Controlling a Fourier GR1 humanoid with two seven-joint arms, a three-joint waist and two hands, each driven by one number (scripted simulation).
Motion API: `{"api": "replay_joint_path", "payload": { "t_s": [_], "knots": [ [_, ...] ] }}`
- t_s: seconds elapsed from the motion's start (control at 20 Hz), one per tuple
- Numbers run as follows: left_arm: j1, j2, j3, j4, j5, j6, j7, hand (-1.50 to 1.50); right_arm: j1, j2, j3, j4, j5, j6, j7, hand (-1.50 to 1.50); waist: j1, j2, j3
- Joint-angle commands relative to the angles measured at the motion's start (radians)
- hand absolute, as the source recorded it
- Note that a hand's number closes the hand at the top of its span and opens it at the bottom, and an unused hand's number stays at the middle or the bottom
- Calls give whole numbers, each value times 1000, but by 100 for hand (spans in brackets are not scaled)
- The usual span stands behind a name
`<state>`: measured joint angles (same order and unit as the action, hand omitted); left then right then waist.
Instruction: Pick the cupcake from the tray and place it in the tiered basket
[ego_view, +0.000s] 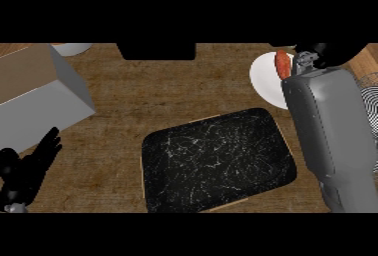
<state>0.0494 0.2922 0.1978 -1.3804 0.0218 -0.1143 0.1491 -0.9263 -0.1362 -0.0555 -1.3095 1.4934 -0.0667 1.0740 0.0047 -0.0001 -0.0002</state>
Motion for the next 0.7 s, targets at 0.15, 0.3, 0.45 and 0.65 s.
{"api": "replay_joint_path", "payload": {
  "t_s": [0.15, 0.3, 0.45, 0.65],
  "knots": [
    [-31, 31, 36, 43, 26, -30, 8, 0, -6, -115, -210, 22, -196, -200, -152, 150, 2, 5, 1],
    [-13, 15, 30, 31, 18, -33, -19, 0, 65, -125, -223, 27, -249, -252, -214, 150, -1, 1, 0],
    [-10, -2, 2, -6, -3, -24, 6, 0, 32, -214, -284, 168, -319, -310, -331, 150, 6, 3, 1],
    [-24, -10, 5, -9, -2, -19, 28, 0, -37, -284, -330, 282, -391, -292, -377, 150, 10, 3, 0]
  ]
}}
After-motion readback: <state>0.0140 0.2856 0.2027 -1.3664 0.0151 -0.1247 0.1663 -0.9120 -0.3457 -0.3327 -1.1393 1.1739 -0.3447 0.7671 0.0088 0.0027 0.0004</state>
